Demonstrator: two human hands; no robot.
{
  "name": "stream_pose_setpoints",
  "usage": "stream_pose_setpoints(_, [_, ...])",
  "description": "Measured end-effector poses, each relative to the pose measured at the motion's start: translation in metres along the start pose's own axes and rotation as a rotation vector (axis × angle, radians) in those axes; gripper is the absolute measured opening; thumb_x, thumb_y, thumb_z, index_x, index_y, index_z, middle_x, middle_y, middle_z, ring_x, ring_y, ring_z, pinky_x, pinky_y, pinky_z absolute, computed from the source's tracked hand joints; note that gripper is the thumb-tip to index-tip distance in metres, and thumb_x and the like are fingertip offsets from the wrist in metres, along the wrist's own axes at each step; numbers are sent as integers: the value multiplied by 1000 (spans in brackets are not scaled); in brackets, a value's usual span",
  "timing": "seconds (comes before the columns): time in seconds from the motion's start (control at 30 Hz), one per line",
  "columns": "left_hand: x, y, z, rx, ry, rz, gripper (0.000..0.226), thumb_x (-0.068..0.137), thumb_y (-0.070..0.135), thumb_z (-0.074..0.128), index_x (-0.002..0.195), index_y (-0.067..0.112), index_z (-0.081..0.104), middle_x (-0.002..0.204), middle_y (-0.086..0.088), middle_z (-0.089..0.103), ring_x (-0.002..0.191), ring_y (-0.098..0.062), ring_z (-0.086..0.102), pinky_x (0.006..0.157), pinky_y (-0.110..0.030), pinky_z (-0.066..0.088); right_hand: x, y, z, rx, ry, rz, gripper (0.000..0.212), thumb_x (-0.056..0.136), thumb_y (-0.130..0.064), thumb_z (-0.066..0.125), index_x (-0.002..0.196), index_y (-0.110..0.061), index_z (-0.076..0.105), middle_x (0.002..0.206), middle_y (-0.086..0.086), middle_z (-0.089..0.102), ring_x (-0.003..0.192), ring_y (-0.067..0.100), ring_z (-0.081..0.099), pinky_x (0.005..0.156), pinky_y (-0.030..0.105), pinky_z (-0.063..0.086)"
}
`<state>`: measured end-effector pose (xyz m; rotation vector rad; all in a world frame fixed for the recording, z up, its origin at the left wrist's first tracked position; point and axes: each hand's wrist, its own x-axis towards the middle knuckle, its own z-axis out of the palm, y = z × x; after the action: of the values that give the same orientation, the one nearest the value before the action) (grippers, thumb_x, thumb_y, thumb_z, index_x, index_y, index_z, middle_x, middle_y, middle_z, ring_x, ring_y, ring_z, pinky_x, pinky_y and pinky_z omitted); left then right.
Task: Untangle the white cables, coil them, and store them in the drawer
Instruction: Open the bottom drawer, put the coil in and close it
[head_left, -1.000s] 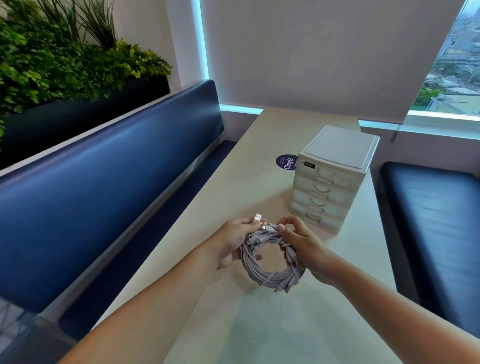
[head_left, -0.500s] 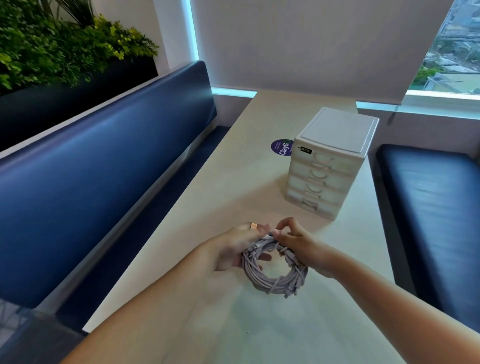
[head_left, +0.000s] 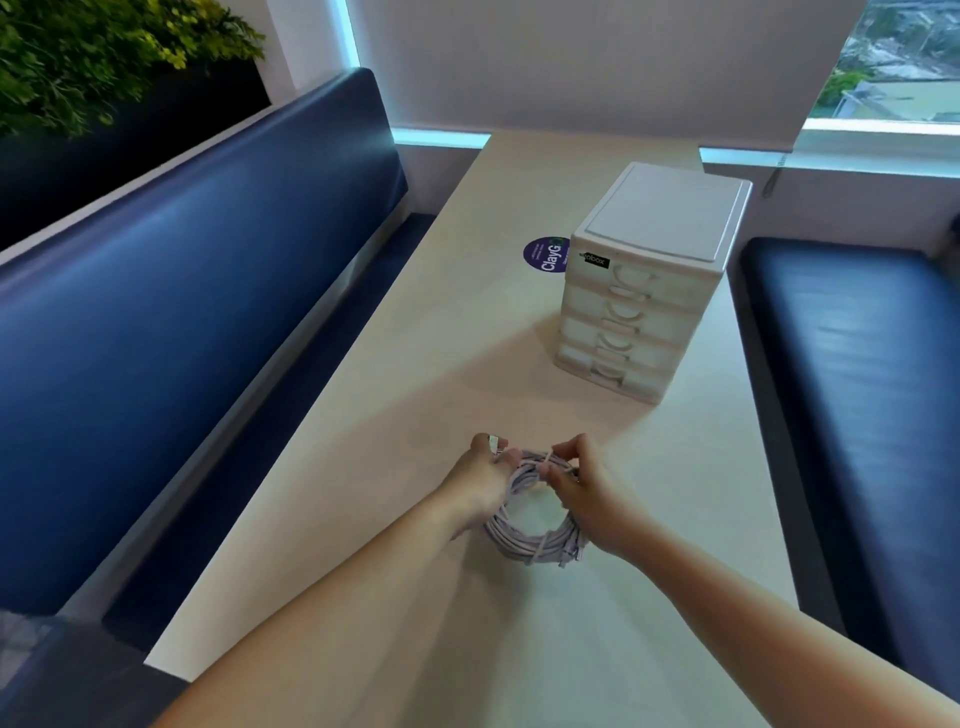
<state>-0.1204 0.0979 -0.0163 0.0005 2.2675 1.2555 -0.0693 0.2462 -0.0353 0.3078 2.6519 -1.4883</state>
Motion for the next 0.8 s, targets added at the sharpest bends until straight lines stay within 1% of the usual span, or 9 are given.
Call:
stream_pose_setpoints(0.07, [0,-3,6,92,0,55,49,103,35,43,146,16,27,144,-12,46,123,-23,50,89,-24,36,-3,2,0,-20,21,2,18,94,-30,56,100,-18,43,103,-2,46,91,18,51,82,35,46])
stream_pose_setpoints(0.17, [-2,-12,17,131,2,166,60,101,31,48,151,23,14,150,-12,39,134,-24,43,101,-24,33,-10,5,3,-81,14,-17,24,98,-27,48,117,-14,43,111,-3,39,99,13,47,85,25,37])
stream_pose_setpoints(0.27, [2,-20,26,247,11,257,52,102,26,46,149,20,24,150,-10,37,136,-21,39,108,-22,28,-16,10,9,-170,33,-59,29,99,-21,44,126,-12,41,115,-2,33,106,19,48,85,23,32])
stream_pose_setpoints(0.37, [6,-25,31,330,54,307,47,103,27,44,147,18,32,147,-9,42,136,-23,38,112,-32,30,-15,17,12,-279,46,-117,27,95,-10,47,121,-3,48,118,7,39,114,29,45,92,29,34])
stream_pose_setpoints(0.47, [7,-30,31,539,120,344,51,103,36,39,151,22,28,147,-5,43,135,-26,34,109,-36,27,-13,18,14,-287,65,-96,40,93,-33,42,122,-6,48,118,9,42,111,29,46,91,25,30])
stream_pose_setpoints(0.5, [7,-33,30,594,128,354,53,104,39,36,153,23,24,150,-2,39,137,-25,30,110,-37,25,-13,19,15,-293,74,-99,53,88,-44,33,122,-6,48,118,9,42,110,28,47,91,25,29])
stream_pose_setpoints(0.57, [9,-37,28,661,117,360,58,103,48,27,155,25,17,159,2,26,145,-21,17,114,-39,16,-13,22,18,-291,91,-92,68,81,-50,20,122,-6,49,118,10,43,109,29,47,93,26,30])
stream_pose_setpoints(0.67, [13,-42,28,743,97,340,66,97,58,11,157,29,7,165,6,1,151,-15,-7,120,-42,-2,-13,27,22,-311,123,-120,61,86,-46,21,121,-6,50,116,11,45,106,29,46,91,27,31])
stream_pose_setpoints(0.8, [15,-44,26,787,67,334,60,102,52,16,157,30,2,164,9,-13,148,-13,-23,119,-45,-14,-16,31,26,-303,168,-147,54,89,-43,22,122,-10,49,116,5,43,107,22,41,94,29,32])
